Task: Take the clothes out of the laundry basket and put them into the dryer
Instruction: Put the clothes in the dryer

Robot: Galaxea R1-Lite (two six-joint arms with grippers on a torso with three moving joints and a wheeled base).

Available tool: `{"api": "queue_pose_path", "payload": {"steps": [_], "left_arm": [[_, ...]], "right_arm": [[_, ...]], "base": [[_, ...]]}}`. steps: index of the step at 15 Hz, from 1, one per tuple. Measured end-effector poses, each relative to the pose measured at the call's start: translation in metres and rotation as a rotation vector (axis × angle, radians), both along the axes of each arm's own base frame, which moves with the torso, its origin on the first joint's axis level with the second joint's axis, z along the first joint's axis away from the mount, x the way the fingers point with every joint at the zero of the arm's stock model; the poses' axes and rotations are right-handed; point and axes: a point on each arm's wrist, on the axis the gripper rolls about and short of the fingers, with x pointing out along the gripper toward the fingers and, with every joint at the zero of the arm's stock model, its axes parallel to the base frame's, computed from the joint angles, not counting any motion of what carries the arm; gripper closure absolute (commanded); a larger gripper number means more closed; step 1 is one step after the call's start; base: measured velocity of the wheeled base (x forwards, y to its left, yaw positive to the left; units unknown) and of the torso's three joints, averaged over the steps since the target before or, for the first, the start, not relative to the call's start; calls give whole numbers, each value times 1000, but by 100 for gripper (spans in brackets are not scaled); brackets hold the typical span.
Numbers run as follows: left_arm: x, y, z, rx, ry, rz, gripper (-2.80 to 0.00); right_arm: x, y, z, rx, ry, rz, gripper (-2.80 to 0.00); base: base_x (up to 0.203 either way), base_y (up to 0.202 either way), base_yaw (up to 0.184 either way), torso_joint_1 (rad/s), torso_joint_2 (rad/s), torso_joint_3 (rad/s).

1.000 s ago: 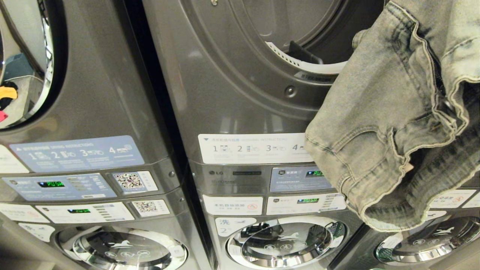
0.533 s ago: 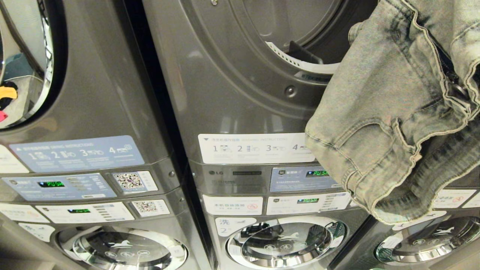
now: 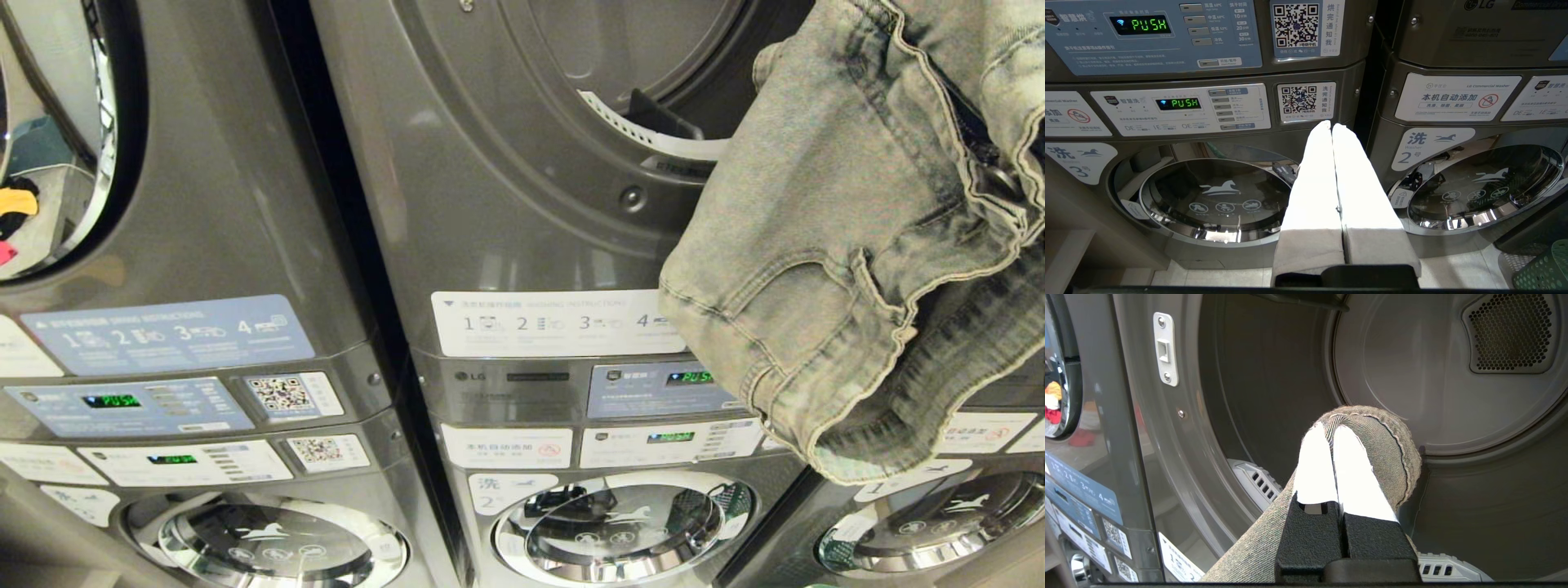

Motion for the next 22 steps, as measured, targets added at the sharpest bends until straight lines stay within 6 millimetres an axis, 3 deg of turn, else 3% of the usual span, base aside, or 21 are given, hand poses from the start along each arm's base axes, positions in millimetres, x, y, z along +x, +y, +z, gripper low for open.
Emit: {"api": "queue_pose_path", "payload": {"steps": [10,17,19,22], "left_arm": [[0,0,0,0,0,0,0],[0,0,0,-2,0,0,0],[0,0,0,-2,0,0,0],[0,0,0,-2,0,0,0]], "right_arm": [[0,2,1,5,-3,12,0],[-10,-1,45,129,-244,-77,0],[-5,1,49,150,-277,-95,0],[22,8,41,165,-245,-132,0]], "base": [[111,0,-1,4,6,3],[0,0,0,0,0,0],[0,0,0,0,0,0],[0,0,0,0,0,0]]}}
